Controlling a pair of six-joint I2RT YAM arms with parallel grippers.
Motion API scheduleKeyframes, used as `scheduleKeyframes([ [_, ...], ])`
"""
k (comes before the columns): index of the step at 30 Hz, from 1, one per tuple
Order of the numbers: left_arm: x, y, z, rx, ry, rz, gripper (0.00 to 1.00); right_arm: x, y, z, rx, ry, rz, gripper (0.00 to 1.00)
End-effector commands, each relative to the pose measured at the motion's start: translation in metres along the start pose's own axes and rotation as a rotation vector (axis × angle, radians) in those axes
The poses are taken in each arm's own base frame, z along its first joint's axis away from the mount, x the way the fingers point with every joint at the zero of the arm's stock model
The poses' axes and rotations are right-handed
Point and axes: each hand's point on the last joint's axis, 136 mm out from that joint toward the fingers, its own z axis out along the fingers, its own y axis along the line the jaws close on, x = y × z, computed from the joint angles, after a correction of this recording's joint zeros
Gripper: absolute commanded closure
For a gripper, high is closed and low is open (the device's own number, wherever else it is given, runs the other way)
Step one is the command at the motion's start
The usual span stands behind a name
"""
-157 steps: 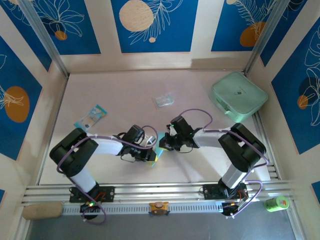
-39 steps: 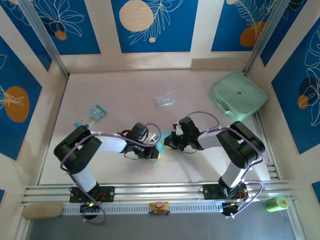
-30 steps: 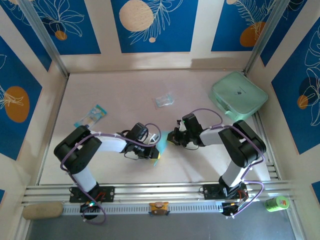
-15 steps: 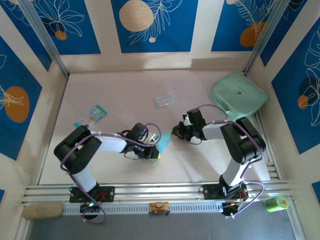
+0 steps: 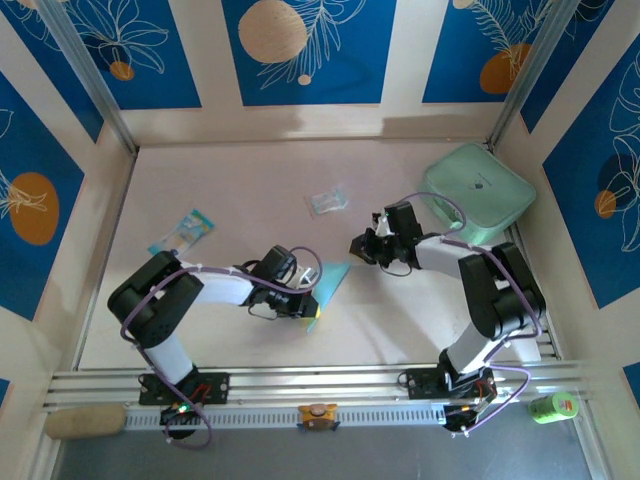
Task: Fold a paper plane with a square sheet of paper (pick it up from the middle)
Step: Fold the wing for the fifth time at the center of the table.
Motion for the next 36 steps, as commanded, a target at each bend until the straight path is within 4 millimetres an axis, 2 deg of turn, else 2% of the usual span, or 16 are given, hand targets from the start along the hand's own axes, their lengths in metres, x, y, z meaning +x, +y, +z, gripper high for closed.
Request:
scheduleKeyframes([
  [1, 0.032, 0.037, 0.005, -0.122, 0.083, -0.076, 1.00, 0.020, 0.016, -0.004, -0.032, 0.064, -0.050, 0.89],
  [8, 0.031, 0.036, 0.004, -0.117, 0.075, -0.072, 1.00, 0.065, 0.021, 0.015, -0.050, 0.159, -0.070, 0.91],
  [13, 0.030, 0.035, 0.003, -0.118, 0.067, -0.068, 1.00, 0.081, 0.020, 0.025, -0.061, 0.205, -0.066, 0.92],
  [18, 0.030, 0.034, 0.003, -0.116, 0.066, -0.067, 1.00, 0.088, 0.018, 0.032, -0.061, 0.236, -0.065, 0.92],
  [25, 0.025, 0.026, 0.000, -0.089, 0.049, -0.054, 1.00, 0.090, -0.016, 0.038, 0.005, 0.230, -0.017, 0.94],
  [29, 0.020, 0.015, -0.002, -0.049, 0.032, -0.043, 1.00, 0.091, -0.031, 0.041, 0.040, 0.225, 0.001, 0.95],
  [36, 0.004, -0.014, -0.015, 0.010, -0.018, 0.002, 1.00, 0.094, -0.036, 0.040, 0.050, 0.225, 0.012, 0.96],
])
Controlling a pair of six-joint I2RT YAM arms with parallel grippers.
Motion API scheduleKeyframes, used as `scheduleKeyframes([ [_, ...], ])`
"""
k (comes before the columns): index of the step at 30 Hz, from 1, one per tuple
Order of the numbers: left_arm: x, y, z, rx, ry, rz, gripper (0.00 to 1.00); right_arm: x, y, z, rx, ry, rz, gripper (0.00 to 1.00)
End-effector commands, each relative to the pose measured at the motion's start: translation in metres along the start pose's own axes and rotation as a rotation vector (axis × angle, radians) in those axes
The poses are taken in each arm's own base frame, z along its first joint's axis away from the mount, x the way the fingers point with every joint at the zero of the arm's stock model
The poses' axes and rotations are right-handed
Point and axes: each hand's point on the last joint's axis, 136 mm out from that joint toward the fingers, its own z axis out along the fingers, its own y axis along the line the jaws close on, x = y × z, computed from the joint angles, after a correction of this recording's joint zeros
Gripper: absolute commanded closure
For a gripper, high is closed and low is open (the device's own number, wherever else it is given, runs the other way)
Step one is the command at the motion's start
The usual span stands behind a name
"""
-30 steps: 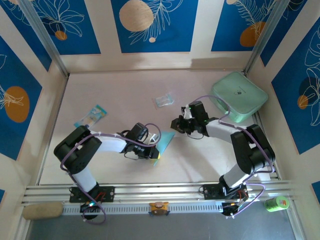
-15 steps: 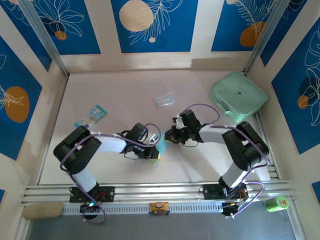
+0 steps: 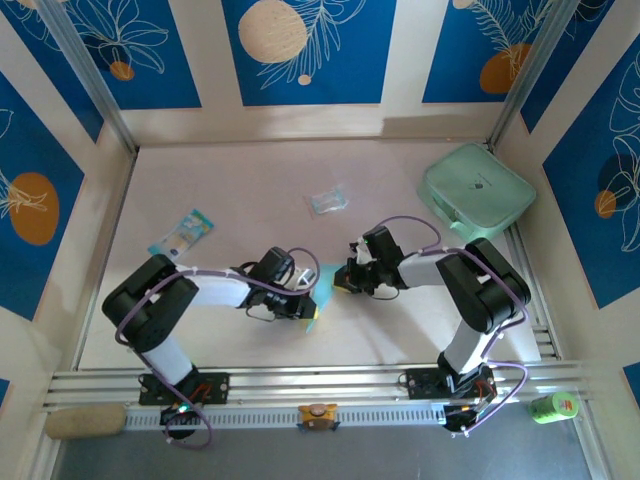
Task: Fold a paper plane with a square sheet of paper (pick it up from the middle)
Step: Fold the wing for the fifth time at the center of the table.
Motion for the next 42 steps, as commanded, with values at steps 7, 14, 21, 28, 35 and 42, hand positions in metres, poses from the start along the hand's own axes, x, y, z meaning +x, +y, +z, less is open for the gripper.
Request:
scheduleKeyframes([
  [7, -0.026, -0.045, -0.014, 0.085, -0.037, 0.065, 1.00, 0.009, -0.021, 0.005, 0.060, 0.016, 0.045, 0.96],
  [14, -0.041, -0.026, 0.013, 0.024, 0.014, 0.042, 1.00, 0.010, -0.022, 0.006, 0.062, 0.017, 0.046, 0.96],
  [21, -0.016, 0.008, 0.025, -0.055, 0.080, -0.025, 1.00, 0.011, -0.023, 0.006, 0.065, 0.018, 0.050, 0.96],
  [28, -0.012, -0.002, 0.016, -0.018, 0.054, -0.007, 0.98, 0.009, -0.023, 0.005, 0.066, 0.015, 0.049, 0.96],
  [35, -0.008, -0.005, 0.002, -0.045, 0.026, 0.009, 0.98, 0.008, -0.022, 0.004, 0.069, 0.013, 0.044, 0.97],
  [42, 0.006, 0.015, 0.013, -0.078, 0.070, -0.036, 0.97, 0.009, -0.021, 0.004, 0.069, 0.014, 0.045, 0.96],
])
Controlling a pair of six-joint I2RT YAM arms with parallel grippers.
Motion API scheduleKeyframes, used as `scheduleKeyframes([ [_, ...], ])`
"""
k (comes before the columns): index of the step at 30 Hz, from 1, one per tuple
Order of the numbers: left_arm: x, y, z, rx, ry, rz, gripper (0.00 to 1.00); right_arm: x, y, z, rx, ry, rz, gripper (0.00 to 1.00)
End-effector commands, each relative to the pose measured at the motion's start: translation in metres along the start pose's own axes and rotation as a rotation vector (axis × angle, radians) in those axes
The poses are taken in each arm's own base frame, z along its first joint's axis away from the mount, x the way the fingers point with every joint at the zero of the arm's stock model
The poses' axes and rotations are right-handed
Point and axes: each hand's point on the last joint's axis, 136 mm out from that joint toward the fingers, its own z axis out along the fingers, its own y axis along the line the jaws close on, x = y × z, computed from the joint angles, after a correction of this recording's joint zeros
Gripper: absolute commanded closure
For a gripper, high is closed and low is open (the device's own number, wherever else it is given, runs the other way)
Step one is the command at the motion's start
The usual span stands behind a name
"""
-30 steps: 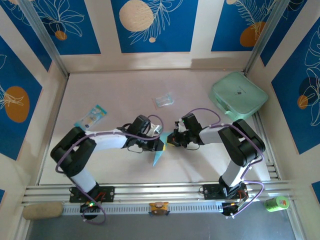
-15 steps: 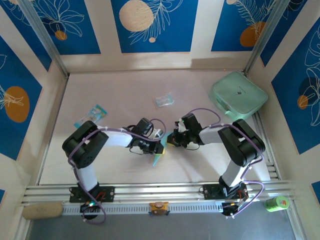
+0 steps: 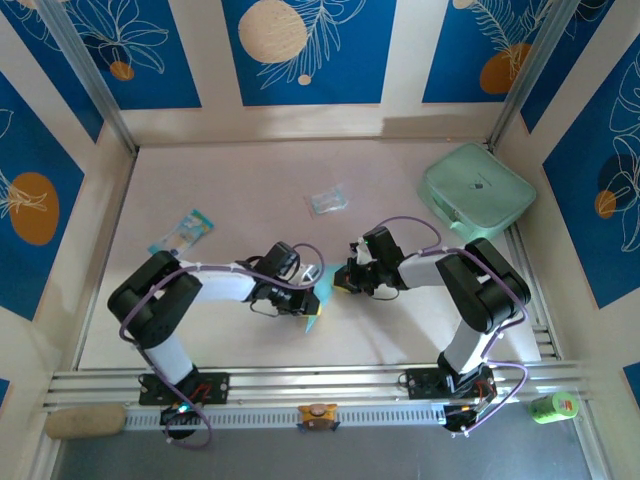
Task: Fold a paper plane with a square sheet of paper (pick it up from the middle)
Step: Fold the wing for the fifth time at the center of the table, then move a paper plane to the center of the table.
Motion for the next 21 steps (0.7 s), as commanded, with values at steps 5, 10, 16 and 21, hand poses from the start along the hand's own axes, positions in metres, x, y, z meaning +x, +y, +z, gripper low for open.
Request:
scheduleKeyframes([
  [5, 0.024, 0.022, 0.010, -0.072, 0.065, -0.038, 0.98, 0.008, -0.019, 0.002, 0.064, 0.018, 0.026, 0.96],
  [10, 0.020, 0.001, -0.004, -0.023, 0.022, -0.011, 0.97, 0.000, -0.004, 0.001, 0.034, 0.030, -0.029, 0.95],
  [16, -0.007, -0.021, -0.042, -0.050, -0.146, 0.083, 0.91, -0.004, 0.020, -0.020, 0.037, -0.002, -0.078, 0.90],
  [21, -0.023, 0.000, -0.052, -0.086, -0.162, 0.034, 0.80, 0.008, 0.010, -0.040, 0.091, -0.052, -0.029, 0.85],
])
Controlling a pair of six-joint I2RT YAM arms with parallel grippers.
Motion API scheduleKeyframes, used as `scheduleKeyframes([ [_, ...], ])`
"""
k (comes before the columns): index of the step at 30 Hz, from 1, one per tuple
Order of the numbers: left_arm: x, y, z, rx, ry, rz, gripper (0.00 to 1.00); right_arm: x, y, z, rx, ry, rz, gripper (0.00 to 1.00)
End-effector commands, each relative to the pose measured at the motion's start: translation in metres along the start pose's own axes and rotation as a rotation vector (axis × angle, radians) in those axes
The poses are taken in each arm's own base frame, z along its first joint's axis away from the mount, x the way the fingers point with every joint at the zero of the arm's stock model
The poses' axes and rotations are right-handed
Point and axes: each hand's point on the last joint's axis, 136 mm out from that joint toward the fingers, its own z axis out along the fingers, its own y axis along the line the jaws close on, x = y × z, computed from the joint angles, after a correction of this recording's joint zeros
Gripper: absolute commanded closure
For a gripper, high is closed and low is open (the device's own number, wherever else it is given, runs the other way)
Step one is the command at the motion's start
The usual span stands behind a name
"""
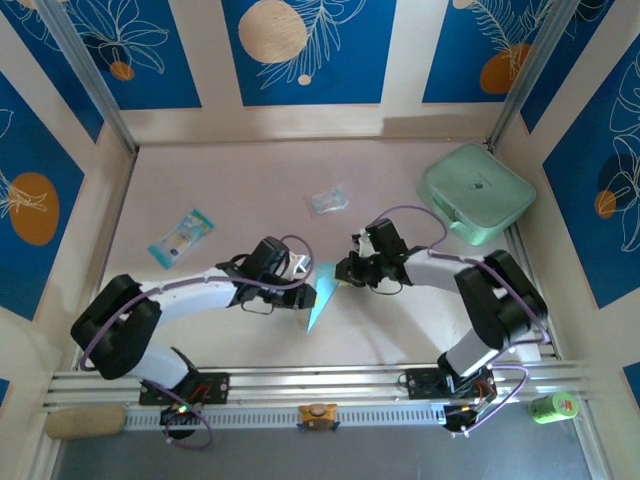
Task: Fold a paper plane with a square sheet of paper (pick it up from the middle)
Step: Move a paper plane to the center of the table.
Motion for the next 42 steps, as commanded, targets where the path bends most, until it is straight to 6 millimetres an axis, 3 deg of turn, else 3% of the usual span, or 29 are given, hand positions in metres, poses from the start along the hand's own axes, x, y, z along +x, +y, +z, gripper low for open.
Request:
scheduleKeyframes([
  [1, -0.006, 0.028, 0.001, -0.073, 0.022, -0.049, 0.79, 0.020, -0.016, -0.011, 0.061, 0.007, 0.053, 0.84],
  [6, -0.014, 0.038, 0.015, -0.047, 0.044, -0.093, 0.77, 0.041, -0.014, -0.009, 0.038, 0.012, 0.095, 0.80],
  [12, -0.016, 0.036, 0.025, -0.006, 0.063, -0.106, 0.75, 0.056, -0.011, 0.000, 0.047, 0.046, 0.093, 0.80],
  [42, -0.006, 0.029, 0.037, 0.077, 0.138, -0.124, 0.79, 0.066, -0.005, 0.027, 0.003, 0.131, 0.093, 0.80],
])
